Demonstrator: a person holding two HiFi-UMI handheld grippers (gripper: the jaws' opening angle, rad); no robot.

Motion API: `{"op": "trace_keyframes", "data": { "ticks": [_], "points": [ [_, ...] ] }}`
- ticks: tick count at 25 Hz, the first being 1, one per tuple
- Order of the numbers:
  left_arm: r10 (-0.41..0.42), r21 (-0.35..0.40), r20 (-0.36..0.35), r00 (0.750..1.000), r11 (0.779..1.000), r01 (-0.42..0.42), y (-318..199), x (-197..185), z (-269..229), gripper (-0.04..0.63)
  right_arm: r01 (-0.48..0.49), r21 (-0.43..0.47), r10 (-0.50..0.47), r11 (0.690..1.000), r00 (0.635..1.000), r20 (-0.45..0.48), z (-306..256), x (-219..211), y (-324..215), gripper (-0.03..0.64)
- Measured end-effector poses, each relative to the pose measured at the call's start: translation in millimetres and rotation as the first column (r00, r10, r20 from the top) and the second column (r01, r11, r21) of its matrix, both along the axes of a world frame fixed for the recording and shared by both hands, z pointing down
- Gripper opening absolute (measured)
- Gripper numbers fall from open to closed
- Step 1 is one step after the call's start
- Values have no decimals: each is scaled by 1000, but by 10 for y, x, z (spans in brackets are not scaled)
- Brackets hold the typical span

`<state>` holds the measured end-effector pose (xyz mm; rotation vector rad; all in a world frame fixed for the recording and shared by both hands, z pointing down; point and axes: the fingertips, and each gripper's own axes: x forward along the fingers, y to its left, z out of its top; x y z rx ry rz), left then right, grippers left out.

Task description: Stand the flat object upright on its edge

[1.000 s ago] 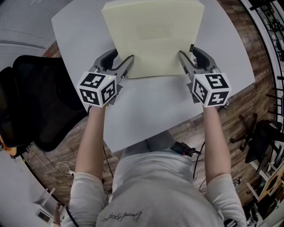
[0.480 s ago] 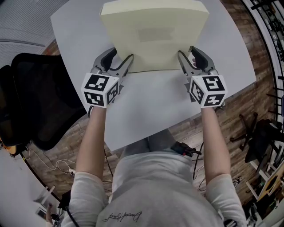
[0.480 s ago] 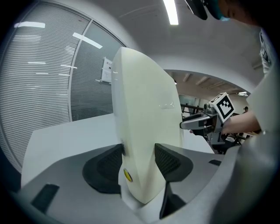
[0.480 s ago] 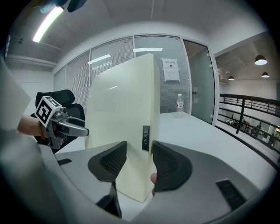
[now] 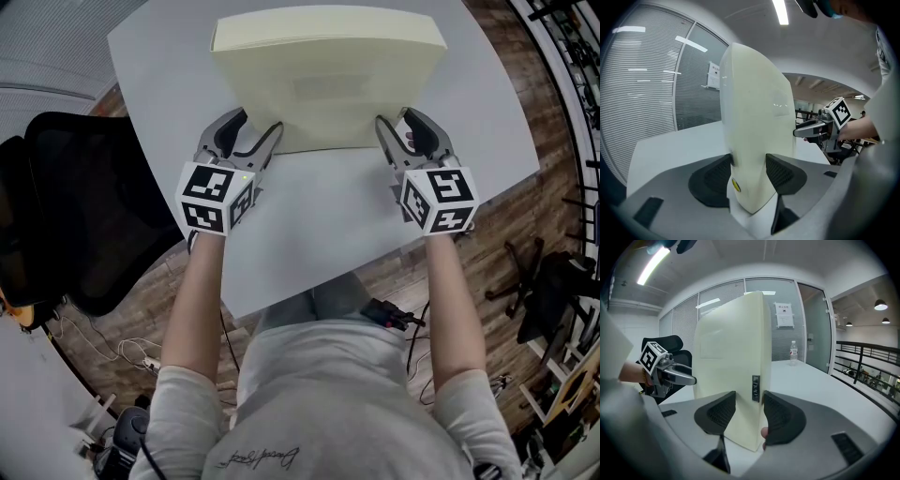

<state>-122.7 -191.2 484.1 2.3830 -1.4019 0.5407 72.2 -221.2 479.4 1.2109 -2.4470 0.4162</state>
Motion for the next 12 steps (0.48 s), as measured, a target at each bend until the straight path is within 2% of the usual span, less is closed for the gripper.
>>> {"op": "trace_keyframes", "data": {
  "ticks": [12],
  "points": [
    [21, -1, 61, 998, 1000, -21, 193, 60, 46, 247, 4, -12, -4, 1000, 1000, -19, 63, 63, 229, 204]
  ]
}}
